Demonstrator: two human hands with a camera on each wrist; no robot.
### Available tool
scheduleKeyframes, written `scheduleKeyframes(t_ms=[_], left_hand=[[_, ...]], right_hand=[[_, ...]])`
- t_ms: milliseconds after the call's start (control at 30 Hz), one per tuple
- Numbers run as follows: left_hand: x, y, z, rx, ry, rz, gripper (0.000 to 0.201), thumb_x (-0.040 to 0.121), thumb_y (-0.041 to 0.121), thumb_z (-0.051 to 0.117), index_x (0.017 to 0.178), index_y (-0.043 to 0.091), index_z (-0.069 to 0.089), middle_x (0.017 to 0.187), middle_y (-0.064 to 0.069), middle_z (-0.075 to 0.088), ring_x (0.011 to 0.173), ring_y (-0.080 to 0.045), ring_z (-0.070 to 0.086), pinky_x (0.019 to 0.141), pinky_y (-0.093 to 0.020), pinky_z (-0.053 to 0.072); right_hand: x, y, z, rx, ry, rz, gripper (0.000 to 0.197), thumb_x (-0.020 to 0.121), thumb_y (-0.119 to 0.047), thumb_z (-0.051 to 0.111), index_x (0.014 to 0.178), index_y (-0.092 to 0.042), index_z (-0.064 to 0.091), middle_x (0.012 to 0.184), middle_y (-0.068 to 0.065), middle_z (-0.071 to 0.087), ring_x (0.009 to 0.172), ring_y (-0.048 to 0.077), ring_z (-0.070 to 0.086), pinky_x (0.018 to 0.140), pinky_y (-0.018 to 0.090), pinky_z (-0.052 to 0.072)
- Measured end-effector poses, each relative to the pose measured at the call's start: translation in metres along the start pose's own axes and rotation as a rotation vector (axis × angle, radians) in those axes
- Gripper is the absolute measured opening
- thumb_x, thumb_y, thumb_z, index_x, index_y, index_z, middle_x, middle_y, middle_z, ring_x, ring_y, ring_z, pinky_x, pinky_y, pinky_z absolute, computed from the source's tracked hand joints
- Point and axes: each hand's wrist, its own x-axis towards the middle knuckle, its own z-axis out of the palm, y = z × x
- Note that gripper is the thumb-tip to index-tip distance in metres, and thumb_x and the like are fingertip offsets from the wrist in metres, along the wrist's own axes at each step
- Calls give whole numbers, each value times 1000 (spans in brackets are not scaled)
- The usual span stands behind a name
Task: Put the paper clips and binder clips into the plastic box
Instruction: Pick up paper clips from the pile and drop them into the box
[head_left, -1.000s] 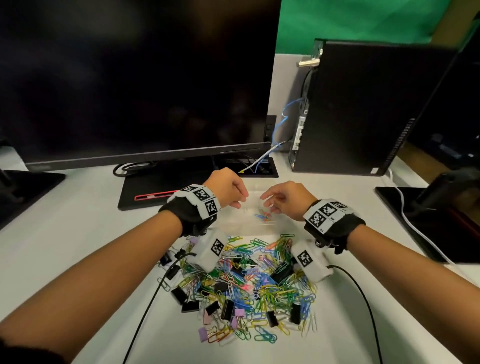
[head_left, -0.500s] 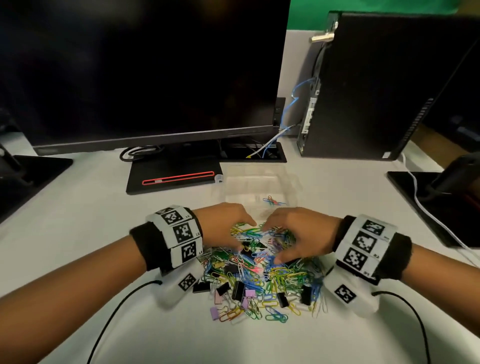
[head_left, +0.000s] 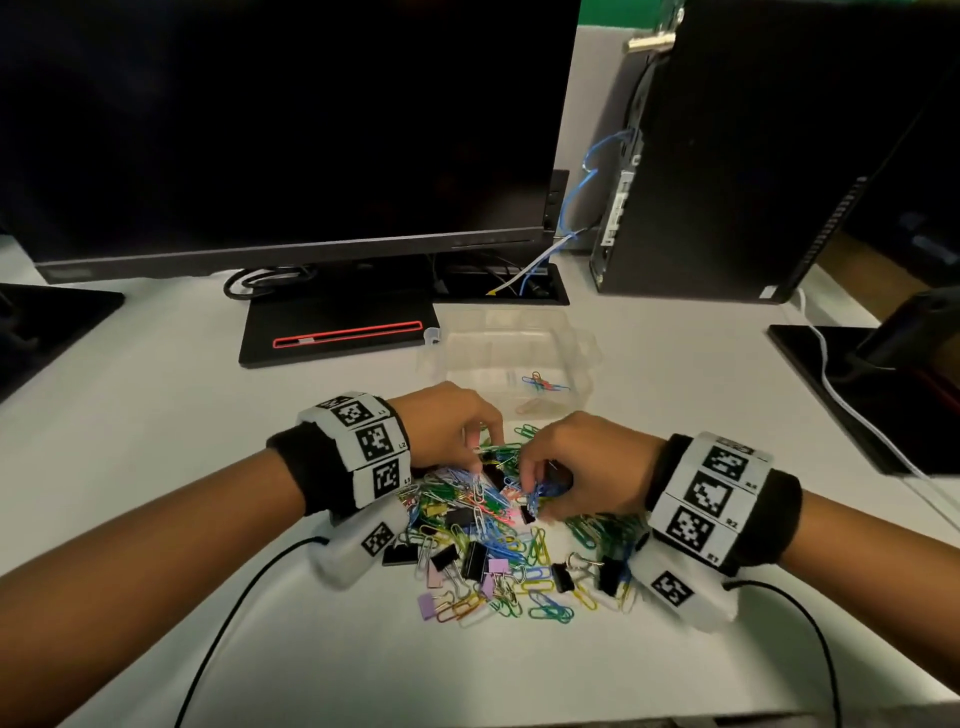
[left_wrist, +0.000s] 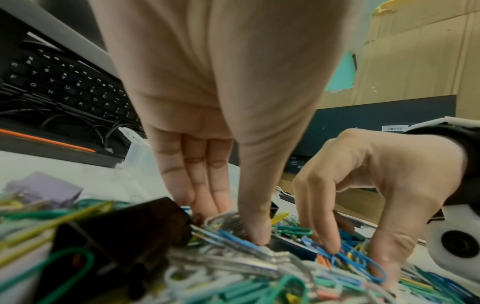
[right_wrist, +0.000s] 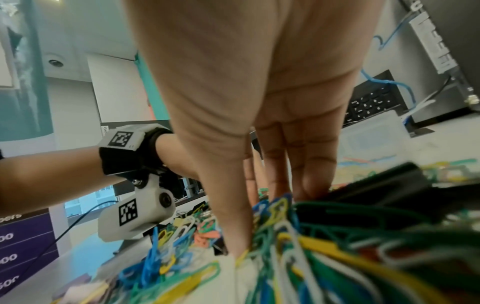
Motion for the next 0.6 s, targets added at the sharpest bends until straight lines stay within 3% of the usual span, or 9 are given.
scheduleKeyframes(t_ms=[167, 267, 367, 433, 533, 600], left_hand=[[2, -6, -2, -75, 100, -16, 31, 79, 26, 72, 109, 19, 67, 92, 1, 66, 75, -8, 54, 63, -17, 40], [2, -11, -4, -218, 173, -60, 29, 72, 26, 79, 97, 14, 71, 74, 7, 64, 57, 1, 54, 55, -12, 41], [3, -15, -6, -372, 194, -92, 23, 70, 21, 80, 88, 10, 71, 64, 8, 62, 40, 4, 55, 45, -5, 41], [2, -17, -8, -436, 210, -88, 19, 74, 16, 77, 90, 6, 72, 65, 4, 63, 42, 3, 57, 46, -5, 44], [0, -18, -11, -472, 208, -80, 15, 79, 14, 72, 91, 5, 73, 69, -3, 67, 58, -9, 62, 52, -13, 53], [-2, -18, -14, -480, 211, -86, 13, 81, 12, 70, 91, 5, 73, 64, 1, 65, 53, -6, 61, 45, -10, 47]], right_hand=[[7, 7, -6, 126, 42, 20, 10, 77, -16, 72, 87, -18, 73, 85, -2, 73, 61, -5, 53, 63, 4, 40], [8, 14, -11, 236, 88, 58, 10, 76, -15, 74, 87, -15, 74, 73, -7, 71, 54, -6, 58, 66, 9, 48], [7, 18, -16, 320, 114, 81, 11, 74, -13, 76, 86, -12, 75, 78, 2, 74, 57, 2, 64, 67, 17, 54], [7, 20, -21, 358, 147, 88, 10, 73, -10, 76, 84, -12, 75, 78, 5, 74, 58, 4, 66, 64, 15, 54], [12, 25, -32, 444, 196, 100, 10, 73, -8, 76, 79, -16, 75, 79, 6, 74, 59, 2, 66, 66, 15, 55], [17, 30, -43, 465, 271, 117, 14, 72, -8, 76, 74, -22, 73, 79, 7, 74, 65, 9, 68, 69, 20, 57]])
